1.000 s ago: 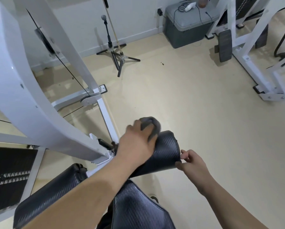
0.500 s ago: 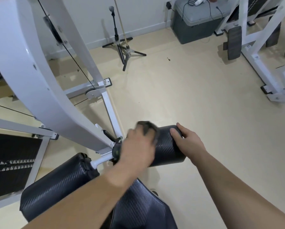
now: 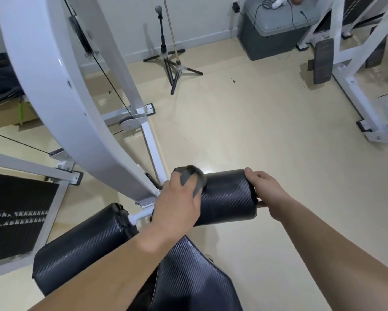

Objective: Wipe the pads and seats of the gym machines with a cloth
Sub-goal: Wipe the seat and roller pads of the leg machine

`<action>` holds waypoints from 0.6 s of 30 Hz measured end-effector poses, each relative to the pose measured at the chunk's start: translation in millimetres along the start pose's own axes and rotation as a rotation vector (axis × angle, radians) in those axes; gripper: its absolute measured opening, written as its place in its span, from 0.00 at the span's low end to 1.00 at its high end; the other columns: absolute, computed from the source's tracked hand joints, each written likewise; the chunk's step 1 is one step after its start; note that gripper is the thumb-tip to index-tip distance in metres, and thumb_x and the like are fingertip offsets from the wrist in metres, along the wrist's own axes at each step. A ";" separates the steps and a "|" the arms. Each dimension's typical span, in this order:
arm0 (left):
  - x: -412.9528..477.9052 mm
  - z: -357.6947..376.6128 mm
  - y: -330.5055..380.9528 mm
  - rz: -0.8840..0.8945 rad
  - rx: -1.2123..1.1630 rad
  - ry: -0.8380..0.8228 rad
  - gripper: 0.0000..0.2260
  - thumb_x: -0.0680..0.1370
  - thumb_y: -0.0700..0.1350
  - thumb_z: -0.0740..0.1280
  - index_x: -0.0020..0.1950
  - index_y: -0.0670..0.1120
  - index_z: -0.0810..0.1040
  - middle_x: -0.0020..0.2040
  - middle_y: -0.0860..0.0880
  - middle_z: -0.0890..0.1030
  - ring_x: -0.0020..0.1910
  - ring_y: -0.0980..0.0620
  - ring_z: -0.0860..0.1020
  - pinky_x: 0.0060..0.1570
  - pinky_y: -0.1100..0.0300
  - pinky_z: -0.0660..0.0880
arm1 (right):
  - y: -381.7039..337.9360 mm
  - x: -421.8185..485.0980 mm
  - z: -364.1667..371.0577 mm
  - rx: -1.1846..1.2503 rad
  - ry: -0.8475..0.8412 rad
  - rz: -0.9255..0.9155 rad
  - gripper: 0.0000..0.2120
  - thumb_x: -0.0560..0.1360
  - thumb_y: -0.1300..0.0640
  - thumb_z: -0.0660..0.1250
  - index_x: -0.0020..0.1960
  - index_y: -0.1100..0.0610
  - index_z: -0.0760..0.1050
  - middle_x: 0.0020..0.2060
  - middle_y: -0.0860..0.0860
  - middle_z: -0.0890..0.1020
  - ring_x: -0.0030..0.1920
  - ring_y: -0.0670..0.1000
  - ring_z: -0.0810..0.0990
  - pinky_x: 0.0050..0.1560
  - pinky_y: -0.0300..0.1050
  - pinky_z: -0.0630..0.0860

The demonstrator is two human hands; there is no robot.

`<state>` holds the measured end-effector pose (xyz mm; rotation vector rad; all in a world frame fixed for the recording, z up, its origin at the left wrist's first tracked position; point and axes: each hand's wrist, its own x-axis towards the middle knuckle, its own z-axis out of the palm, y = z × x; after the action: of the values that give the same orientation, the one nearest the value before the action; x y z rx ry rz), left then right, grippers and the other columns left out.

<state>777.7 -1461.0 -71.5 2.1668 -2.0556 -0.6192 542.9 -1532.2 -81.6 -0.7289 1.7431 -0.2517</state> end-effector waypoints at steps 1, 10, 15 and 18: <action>6.2 3.1 19.0 0.037 -0.028 0.011 0.19 0.82 0.54 0.62 0.73 0.55 0.71 0.59 0.44 0.71 0.51 0.41 0.75 0.42 0.49 0.78 | 6.2 -4.2 -3.4 0.033 -0.026 -0.015 0.17 0.82 0.39 0.63 0.59 0.50 0.81 0.58 0.51 0.84 0.59 0.55 0.82 0.51 0.53 0.81; 0.4 28.5 54.4 0.285 0.145 -0.089 0.29 0.78 0.50 0.66 0.78 0.58 0.62 0.63 0.43 0.70 0.51 0.41 0.72 0.39 0.49 0.79 | 19.3 -24.1 -9.4 -0.032 -0.027 -0.148 0.14 0.85 0.46 0.60 0.65 0.43 0.80 0.60 0.47 0.83 0.58 0.50 0.81 0.55 0.55 0.83; 8.7 8.8 -26.6 -0.133 0.041 -0.098 0.20 0.83 0.57 0.52 0.72 0.53 0.69 0.63 0.43 0.70 0.56 0.38 0.76 0.49 0.50 0.76 | 53.4 -40.8 1.1 0.011 -0.064 -0.335 0.21 0.87 0.54 0.56 0.77 0.38 0.68 0.71 0.32 0.73 0.73 0.38 0.68 0.74 0.44 0.65; -4.9 1.6 -4.5 -0.127 -0.061 -0.086 0.16 0.84 0.55 0.57 0.69 0.52 0.73 0.61 0.42 0.71 0.51 0.38 0.78 0.50 0.50 0.77 | 76.8 -50.0 4.5 0.064 0.004 -0.279 0.20 0.84 0.61 0.60 0.70 0.42 0.74 0.65 0.33 0.78 0.70 0.38 0.72 0.71 0.44 0.68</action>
<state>781.3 -1455.5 -73.4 2.2877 -1.9214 -0.7911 527.6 -1441.8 -83.3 -0.9243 1.6274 -0.4973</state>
